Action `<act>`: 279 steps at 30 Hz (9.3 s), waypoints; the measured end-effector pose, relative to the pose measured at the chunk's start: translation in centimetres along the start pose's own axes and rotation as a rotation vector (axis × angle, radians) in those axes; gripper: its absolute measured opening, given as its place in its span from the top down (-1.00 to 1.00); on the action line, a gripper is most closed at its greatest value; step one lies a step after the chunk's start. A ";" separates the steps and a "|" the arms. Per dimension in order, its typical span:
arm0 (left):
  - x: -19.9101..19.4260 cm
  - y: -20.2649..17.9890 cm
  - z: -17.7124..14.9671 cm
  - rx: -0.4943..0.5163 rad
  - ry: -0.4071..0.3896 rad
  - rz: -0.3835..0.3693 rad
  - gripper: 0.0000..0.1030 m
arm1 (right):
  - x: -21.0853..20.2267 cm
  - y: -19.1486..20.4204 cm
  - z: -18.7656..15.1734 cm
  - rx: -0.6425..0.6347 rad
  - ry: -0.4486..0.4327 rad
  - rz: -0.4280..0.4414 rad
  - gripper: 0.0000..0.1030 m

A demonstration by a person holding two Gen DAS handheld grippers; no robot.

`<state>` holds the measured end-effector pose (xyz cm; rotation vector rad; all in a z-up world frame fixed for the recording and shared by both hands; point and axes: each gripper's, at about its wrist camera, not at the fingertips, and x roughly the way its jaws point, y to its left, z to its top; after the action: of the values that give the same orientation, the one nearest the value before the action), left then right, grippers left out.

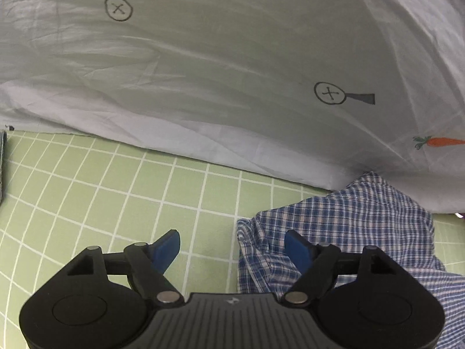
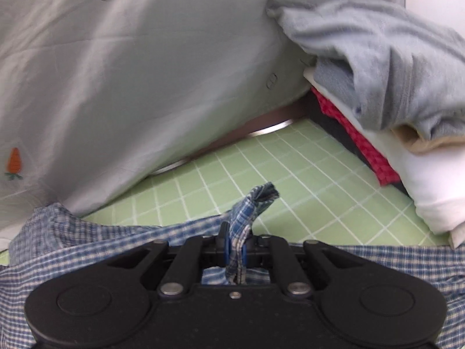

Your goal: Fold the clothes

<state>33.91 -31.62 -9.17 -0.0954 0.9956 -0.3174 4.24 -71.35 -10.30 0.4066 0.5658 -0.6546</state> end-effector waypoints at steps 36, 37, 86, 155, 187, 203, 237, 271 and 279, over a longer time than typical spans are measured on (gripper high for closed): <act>-25.7 0.4 -33.7 0.035 0.127 0.027 -0.77 | -26.8 2.7 -21.9 -0.255 0.178 0.331 -1.00; -25.8 0.4 -33.7 0.045 0.123 0.029 -0.78 | -27.2 2.2 -22.1 -0.233 0.177 0.320 -1.00; -23.6 -3.7 -34.7 -0.301 0.130 -0.069 0.94 | -21.5 -5.1 -17.0 -0.240 0.324 0.213 -1.00; -18.8 -20.1 -26.2 0.105 -0.078 0.125 -0.99 | -5.0 -27.4 -5.3 0.093 0.252 -0.313 -0.79; -22.1 -3.4 -20.7 -0.055 -0.038 0.173 -0.98 | -14.4 -3.8 -1.0 -0.060 0.022 0.118 0.54; -11.4 1.7 -15.4 -0.200 0.052 0.193 -0.92 | -3.7 20.6 -6.1 -0.272 0.320 0.608 0.39; -11.4 -7.8 -11.0 0.043 -0.115 0.062 0.89 | -6.3 2.4 -9.4 -0.265 0.405 0.078 -0.94; -22.8 -5.8 -23.8 -0.004 -0.055 0.089 -0.76 | -19.2 2.1 -13.4 -0.372 0.306 0.176 -1.00; -25.7 -6.8 -28.7 0.008 -0.034 0.126 -0.76 | -22.5 -1.4 -17.0 -0.410 0.334 0.135 -0.95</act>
<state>-4.53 -28.37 -2.46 -0.0307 0.9618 -0.2032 -17.46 -53.35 -10.07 0.1649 0.9605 -0.3278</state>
